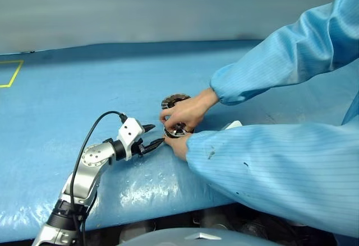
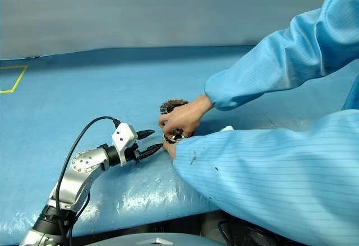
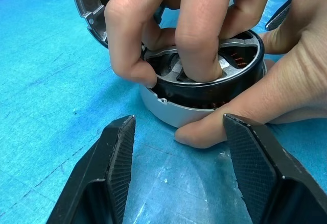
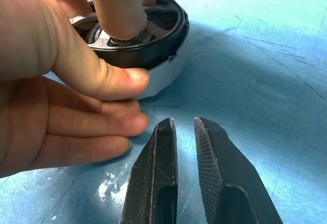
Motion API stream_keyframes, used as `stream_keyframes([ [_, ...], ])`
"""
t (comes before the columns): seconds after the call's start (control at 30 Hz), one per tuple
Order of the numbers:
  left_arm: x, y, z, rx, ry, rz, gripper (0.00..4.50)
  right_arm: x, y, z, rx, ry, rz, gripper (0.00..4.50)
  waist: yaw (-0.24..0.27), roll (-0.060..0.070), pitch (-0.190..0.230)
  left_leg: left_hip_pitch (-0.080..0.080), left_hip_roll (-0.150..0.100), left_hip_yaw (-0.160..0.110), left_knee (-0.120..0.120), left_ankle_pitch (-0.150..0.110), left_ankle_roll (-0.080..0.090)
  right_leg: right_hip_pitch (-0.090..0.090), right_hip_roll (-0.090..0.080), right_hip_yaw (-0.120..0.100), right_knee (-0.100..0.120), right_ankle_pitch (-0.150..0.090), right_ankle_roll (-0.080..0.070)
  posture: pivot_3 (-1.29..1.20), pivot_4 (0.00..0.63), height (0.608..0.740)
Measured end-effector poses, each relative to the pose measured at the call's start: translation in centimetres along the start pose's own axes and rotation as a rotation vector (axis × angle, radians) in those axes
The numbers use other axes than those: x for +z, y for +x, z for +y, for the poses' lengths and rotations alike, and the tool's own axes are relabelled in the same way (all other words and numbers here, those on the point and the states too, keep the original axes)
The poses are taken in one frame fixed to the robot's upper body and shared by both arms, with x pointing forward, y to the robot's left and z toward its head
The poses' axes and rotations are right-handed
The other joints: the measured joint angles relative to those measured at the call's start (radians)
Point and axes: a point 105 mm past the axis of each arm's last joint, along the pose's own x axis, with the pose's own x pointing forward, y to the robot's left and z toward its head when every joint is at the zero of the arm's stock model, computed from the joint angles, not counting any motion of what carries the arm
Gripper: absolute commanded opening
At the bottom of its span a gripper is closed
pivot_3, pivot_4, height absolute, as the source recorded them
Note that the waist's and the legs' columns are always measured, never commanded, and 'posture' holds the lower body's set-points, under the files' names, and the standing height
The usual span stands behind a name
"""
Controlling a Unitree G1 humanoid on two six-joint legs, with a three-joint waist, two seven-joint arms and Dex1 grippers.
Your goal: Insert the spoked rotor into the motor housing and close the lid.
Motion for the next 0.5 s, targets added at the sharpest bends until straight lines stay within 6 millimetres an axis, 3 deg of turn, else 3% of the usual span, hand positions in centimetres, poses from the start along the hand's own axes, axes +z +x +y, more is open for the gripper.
stream_keyframes([
  [0.5, -0.07, 0.01, -0.01, -0.001, 0.013, 0.009, 2.93, -0.13, 0.08, 0.14, 0.005, -0.007, 0.007, 0.65, -0.001, 0.000, 0.000, 0.000, 0.000, 0.000, 0.000, 0.000, 0.000, 0.000, 0.000, 0.000, 0.000, 0.000, 0.000, 0.00, 0.150, 0.740],
])
